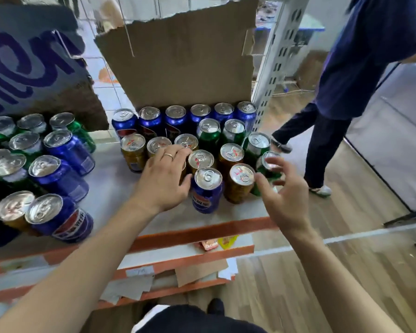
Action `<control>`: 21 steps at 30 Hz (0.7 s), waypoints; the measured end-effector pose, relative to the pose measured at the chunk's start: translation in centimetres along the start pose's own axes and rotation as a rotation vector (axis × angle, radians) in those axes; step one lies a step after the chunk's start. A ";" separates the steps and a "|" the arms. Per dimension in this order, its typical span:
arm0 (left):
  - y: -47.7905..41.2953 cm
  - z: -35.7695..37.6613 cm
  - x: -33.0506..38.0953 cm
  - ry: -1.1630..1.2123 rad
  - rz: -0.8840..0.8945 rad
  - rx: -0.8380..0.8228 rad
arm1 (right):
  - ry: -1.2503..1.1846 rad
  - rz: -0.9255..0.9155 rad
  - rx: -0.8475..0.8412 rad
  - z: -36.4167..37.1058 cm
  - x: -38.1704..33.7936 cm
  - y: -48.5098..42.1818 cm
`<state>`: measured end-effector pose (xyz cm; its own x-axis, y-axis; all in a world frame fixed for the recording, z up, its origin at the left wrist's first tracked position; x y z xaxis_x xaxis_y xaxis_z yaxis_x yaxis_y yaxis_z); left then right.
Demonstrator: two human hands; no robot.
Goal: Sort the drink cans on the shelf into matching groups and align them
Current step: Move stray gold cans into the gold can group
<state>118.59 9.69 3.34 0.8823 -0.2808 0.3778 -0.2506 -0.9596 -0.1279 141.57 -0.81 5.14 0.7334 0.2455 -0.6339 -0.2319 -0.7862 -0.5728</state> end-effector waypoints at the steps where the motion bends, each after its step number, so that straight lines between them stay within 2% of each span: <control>1: -0.6 0.1 0.2 -0.001 0.008 -0.005 | 0.024 -0.014 0.017 -0.5 0.9 -0.2; 8: -3.2 1.5 -0.2 -0.003 0.018 -0.083 | 0.037 -0.002 0.000 -0.8 5.1 -0.1; 21: -4.3 3.0 1.1 -0.269 0.111 -0.145 | -0.060 0.062 -0.017 0.3 7.4 0.0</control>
<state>121.86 13.57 1.54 0.9151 -0.3877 0.1108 -0.3885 -0.9213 -0.0154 146.83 1.17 0.25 0.6782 0.2291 -0.6982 -0.2642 -0.8106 -0.5226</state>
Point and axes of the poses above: each hand's wrist, its own y-axis away from the middle knuckle, its own z-axis out of the palm, x = y × z, the point moved 9 cm from there along -y, towards the middle knuckle, and after that the axes turned 14 degrees about -z, right-handed, at the moved point
